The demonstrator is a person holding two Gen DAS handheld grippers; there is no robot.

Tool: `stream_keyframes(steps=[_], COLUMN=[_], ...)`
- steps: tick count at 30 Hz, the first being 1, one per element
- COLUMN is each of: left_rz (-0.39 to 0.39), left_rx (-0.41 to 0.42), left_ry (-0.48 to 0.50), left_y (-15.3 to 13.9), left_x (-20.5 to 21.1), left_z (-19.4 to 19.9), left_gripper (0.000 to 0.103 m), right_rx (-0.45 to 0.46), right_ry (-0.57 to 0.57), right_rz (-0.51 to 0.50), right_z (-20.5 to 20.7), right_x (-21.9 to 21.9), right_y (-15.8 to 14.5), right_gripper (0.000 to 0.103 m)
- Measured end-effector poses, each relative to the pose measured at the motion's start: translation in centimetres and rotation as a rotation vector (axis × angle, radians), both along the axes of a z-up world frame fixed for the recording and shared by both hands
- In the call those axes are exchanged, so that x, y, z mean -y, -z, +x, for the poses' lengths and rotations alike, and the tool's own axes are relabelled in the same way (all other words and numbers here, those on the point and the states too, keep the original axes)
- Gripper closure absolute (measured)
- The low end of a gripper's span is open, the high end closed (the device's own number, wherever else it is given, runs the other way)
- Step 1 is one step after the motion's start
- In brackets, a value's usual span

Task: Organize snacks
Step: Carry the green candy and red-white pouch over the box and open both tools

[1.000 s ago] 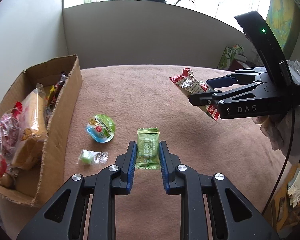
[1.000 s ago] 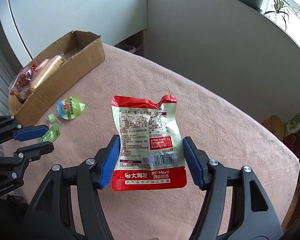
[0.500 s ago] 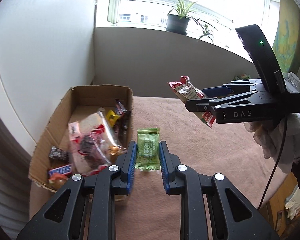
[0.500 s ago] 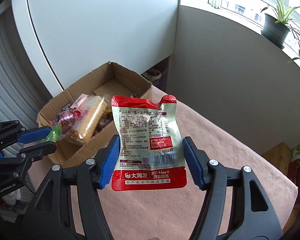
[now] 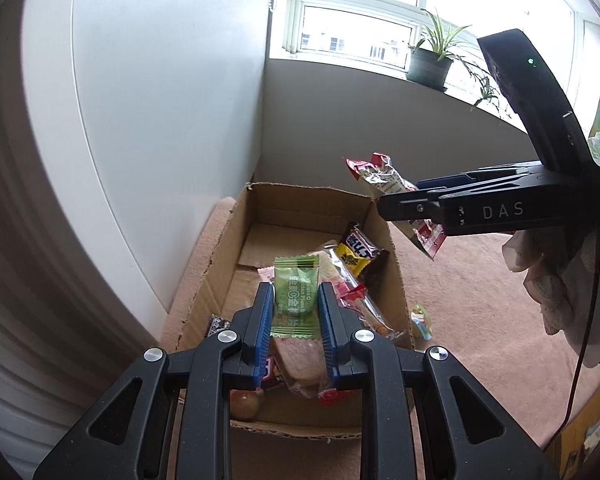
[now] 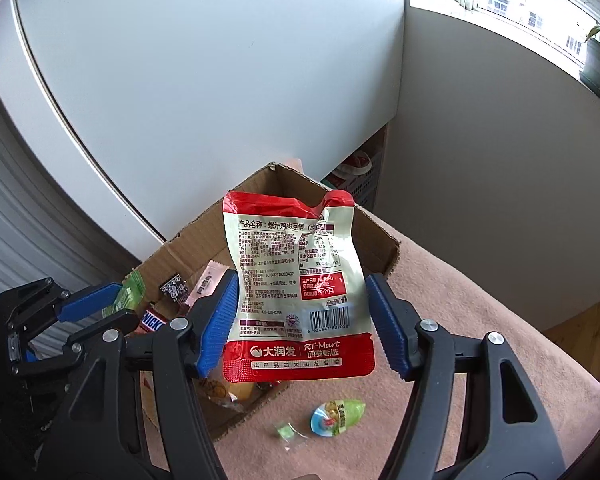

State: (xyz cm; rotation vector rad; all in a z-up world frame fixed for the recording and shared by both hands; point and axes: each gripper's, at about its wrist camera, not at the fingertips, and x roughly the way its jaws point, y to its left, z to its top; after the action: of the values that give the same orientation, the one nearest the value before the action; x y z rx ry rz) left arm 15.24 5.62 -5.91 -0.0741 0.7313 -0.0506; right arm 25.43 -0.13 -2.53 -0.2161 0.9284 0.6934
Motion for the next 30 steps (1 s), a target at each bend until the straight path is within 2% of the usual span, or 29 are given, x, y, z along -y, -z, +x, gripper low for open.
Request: stream_keyframes(steps=[3, 9, 11, 13, 14, 19, 30], left_rz=[0.015, 0.022, 0.026, 0.026, 0.027, 0.012, -0.013], left_rx=[-0.002, -0.005, -0.011, -0.012, -0.005, 0.007, 0.032], left_ry=[-0.007, -0.022, -0.025, -0.029, -0.030, -0.031, -0.029], left_y=[0.3, 0.6, 0.8, 0.8, 0.7, 0.4, -0.6], left_x=[-0.2, -0.7, -0.7, -0.6, -0.6, -0.5, 0.1], left_z=[0.5, 1.1, 1.2, 1.2, 1.1, 0.6, -1.7], left_gripper=[0.082, 0.081, 0.078, 0.052, 0.047, 0.047, 0.047], right_rx=[-0.015, 0.006, 0.011, 0.017, 0.018, 0.014, 0.003], right_ry=[-0.003, -0.017, -0.012, -0.005, -0.003, 0.007, 0.031], right_rz=[0.006, 0.013, 0.017, 0.024, 0.027, 0.039, 0.055], right_z=[0.7, 0.7, 0.6, 0.4, 0.4, -0.1, -1.3], right_x=[-0.9, -1.6, -1.4, -1.1, -0.9, 0.6, 5.2], right_y=[0.3, -0.1, -0.4, -0.7, -0.9, -1.6, -0.5], right_gripper=[0.036, 0.025, 0.020, 0.018, 0.017, 0.017, 0.017])
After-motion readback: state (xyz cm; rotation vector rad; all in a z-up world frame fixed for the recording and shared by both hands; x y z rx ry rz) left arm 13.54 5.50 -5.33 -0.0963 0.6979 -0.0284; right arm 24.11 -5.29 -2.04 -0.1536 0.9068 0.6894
